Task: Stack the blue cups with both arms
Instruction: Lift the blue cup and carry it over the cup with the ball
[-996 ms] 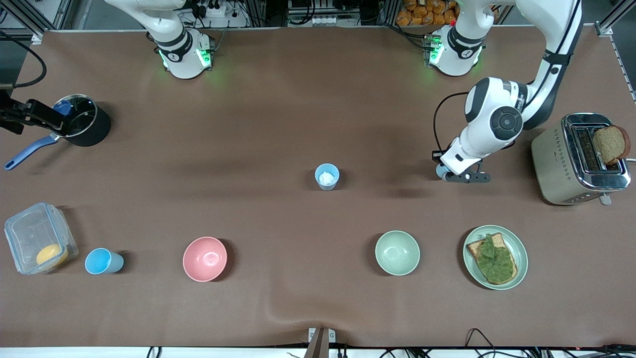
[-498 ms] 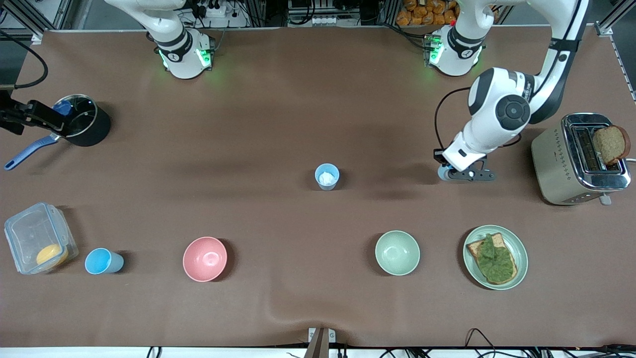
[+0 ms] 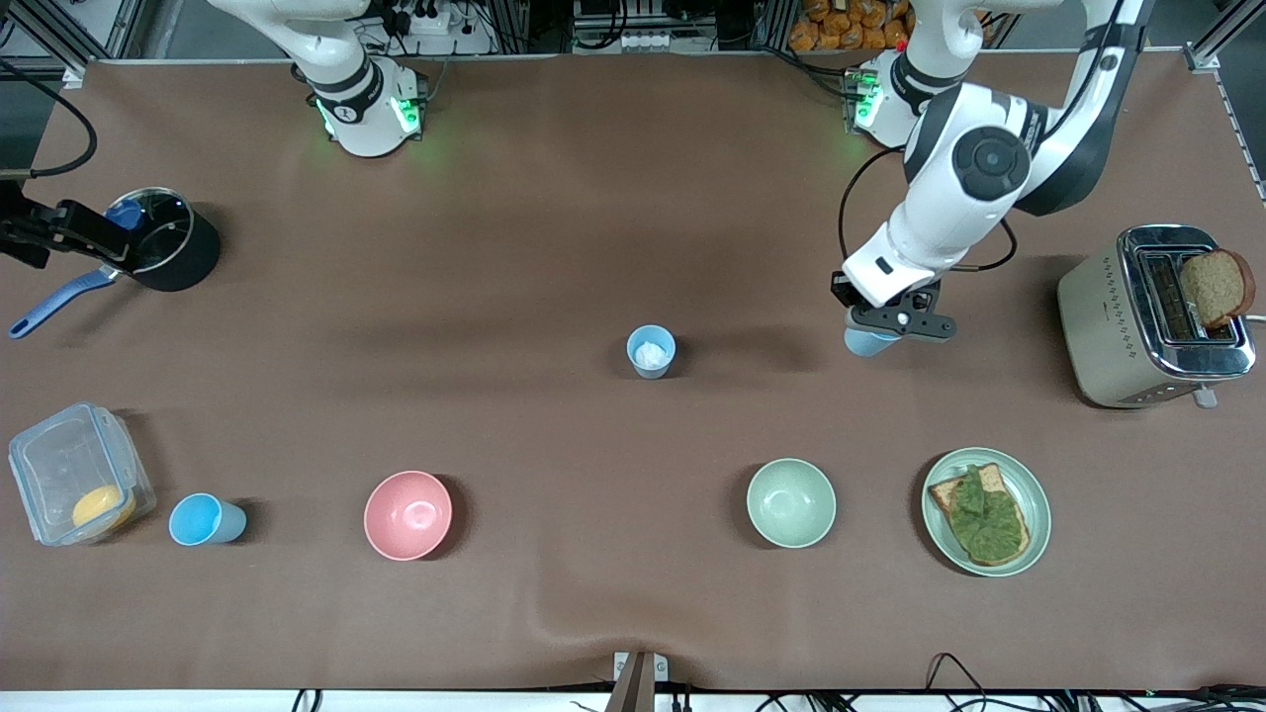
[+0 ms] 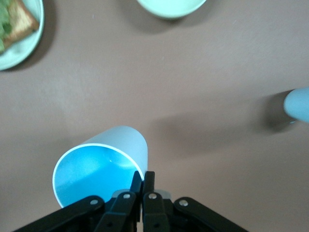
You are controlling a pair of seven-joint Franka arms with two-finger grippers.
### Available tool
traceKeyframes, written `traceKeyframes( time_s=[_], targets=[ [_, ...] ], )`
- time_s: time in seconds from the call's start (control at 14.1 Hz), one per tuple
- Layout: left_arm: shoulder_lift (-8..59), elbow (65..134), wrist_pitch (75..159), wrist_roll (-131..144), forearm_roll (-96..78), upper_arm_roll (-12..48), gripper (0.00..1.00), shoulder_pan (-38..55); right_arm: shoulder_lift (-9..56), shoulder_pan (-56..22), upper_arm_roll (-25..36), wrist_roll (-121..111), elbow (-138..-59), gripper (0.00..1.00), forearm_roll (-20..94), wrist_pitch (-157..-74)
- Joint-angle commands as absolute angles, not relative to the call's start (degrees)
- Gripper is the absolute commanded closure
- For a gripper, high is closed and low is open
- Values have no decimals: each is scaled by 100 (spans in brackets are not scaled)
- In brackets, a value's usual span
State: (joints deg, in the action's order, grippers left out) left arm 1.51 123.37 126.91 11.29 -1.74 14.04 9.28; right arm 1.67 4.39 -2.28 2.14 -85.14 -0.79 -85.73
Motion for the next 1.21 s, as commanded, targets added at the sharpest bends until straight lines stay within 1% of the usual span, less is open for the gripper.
traceKeyframes(
  time_s=[0.0, 0.14, 0.21, 0.43, 0.64, 0.85, 1.0, 1.14],
  targets=[
    [-9, 12103, 12446, 1063, -360, 1520, 100, 949, 132, 431, -237, 290, -8525, 0, -123, -8648],
    [61, 11701, 12087, 1098, -395, 1521, 100, 1168, 132, 431, -237, 264, -8508, 0, -123, -8640],
    [201, 11402, 11928, 1151, -387, 1529, 100, 1186, 141, 422, -237, 255, -8508, 0, -123, -8614],
    [640, 10769, 11857, 1160, -396, 1538, 100, 1265, 149, 413, -237, 237, -8517, 0, -123, -8578],
    [1237, 10110, 11777, 1308, -396, 1538, 100, 1738, 149, 413, -237, 229, -8525, 0, -123, -8578],
    [1564, 9897, 11777, 2169, -395, 1529, 100, 2196, 149, 413, -237, 246, -8517, 0, -114, -8569],
    [1844, 9451, 11769, 2459, -378, 1390, 100, 2696, 106, 413, -237, 255, -8525, 0, -105, -8517],
    [2003, 9246, 11725, 2942, -395, 916, 100, 3381, 70, 413, -237, 246, -8525, 0, -105, -8429]
  ],
)
